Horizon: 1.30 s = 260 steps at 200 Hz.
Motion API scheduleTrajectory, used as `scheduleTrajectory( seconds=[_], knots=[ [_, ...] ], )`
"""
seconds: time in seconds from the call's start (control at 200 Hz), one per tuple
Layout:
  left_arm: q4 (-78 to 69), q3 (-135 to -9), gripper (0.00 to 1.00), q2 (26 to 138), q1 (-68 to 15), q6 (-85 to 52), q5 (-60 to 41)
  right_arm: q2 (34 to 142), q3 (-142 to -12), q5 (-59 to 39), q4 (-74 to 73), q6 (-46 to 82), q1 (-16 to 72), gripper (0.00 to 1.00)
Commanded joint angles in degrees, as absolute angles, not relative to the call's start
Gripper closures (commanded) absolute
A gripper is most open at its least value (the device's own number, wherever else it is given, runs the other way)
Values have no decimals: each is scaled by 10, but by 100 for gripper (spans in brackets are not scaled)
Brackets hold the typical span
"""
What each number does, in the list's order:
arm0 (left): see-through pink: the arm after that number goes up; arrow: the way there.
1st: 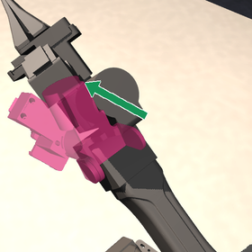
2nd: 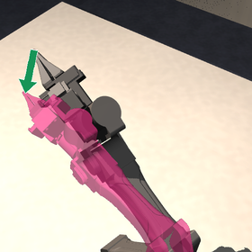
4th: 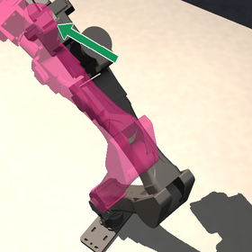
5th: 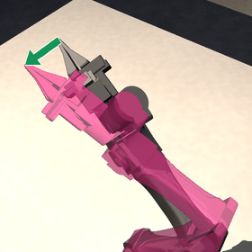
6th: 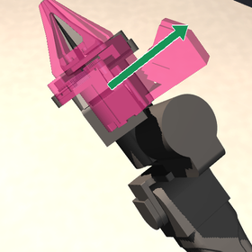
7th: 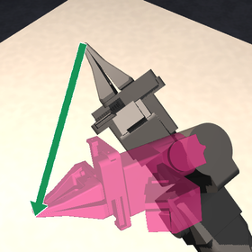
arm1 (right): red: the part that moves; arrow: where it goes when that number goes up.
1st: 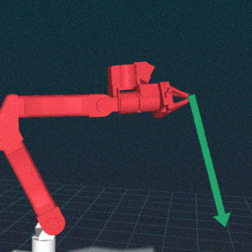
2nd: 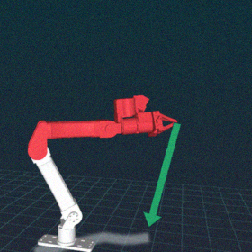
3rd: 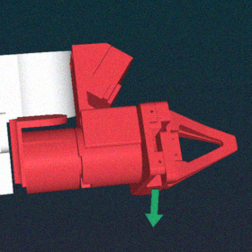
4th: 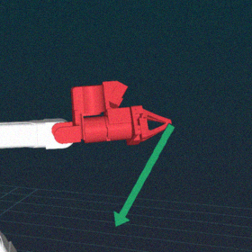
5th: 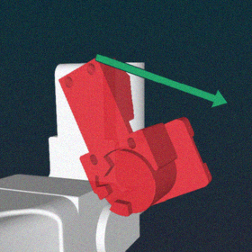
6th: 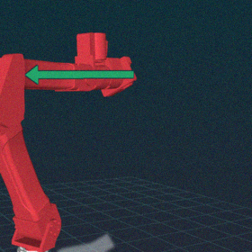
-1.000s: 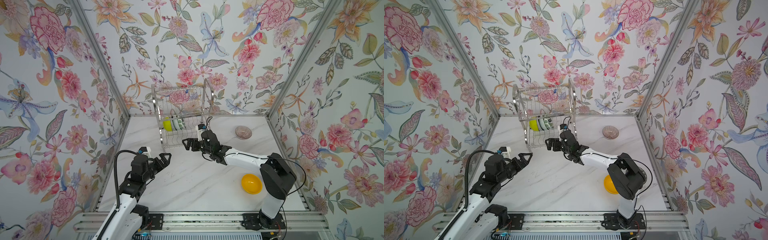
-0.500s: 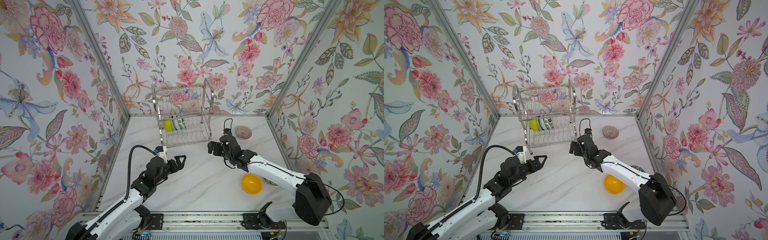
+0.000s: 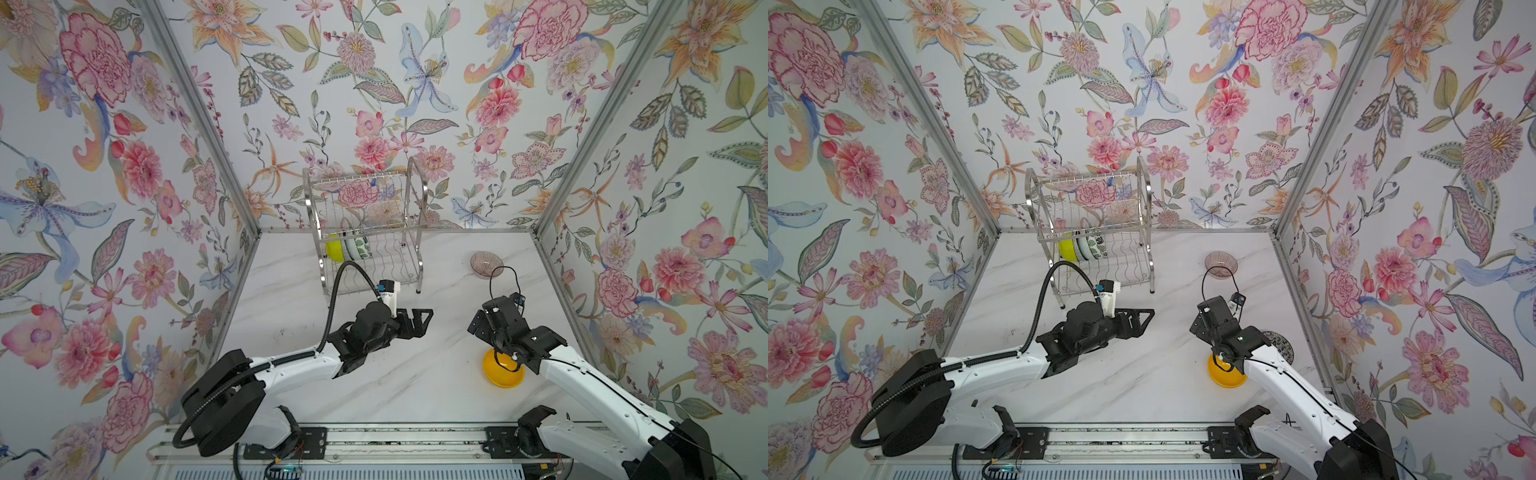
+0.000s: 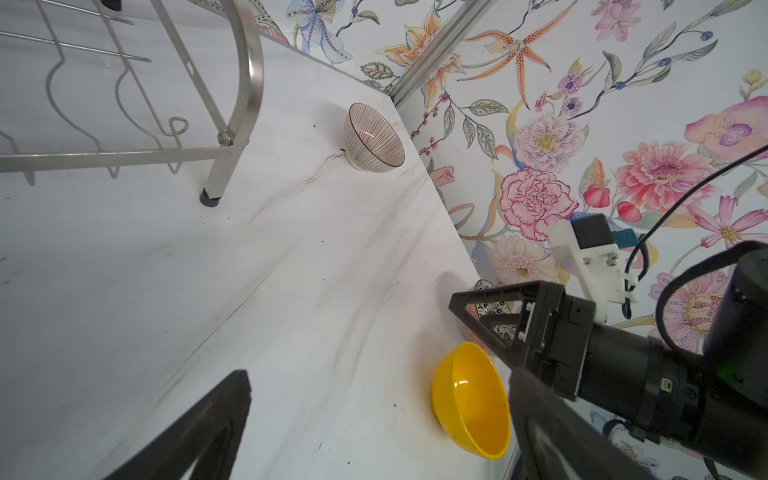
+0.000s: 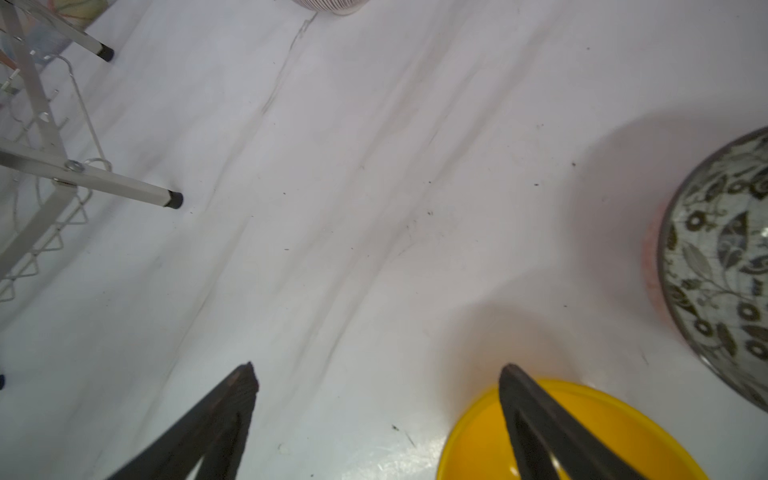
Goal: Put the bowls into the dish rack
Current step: 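Reach the right gripper down to the yellow bowl's rim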
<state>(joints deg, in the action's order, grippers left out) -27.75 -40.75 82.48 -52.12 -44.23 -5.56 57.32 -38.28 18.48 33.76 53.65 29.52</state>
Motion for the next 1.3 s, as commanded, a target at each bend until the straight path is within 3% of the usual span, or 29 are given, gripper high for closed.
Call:
scheduleTrajectory(
  seconds=[0.0,0.235,0.51,0.891,1.296],
  knots=[
    [-340,-420,1,856,-531,-457,-67,552,-345,183,377,592,310,17],
    [-332,-421,1,864,-535,-457,-78,580,-301,187,335,617,345,38],
    [-303,-431,1,860,-534,-441,-76,639,-281,181,284,605,343,53],
    [-268,-464,1,873,-498,-445,-84,689,-349,177,250,516,323,95],
    [-240,-400,1,807,-423,-459,-66,935,-579,72,238,412,356,99]
  ],
)
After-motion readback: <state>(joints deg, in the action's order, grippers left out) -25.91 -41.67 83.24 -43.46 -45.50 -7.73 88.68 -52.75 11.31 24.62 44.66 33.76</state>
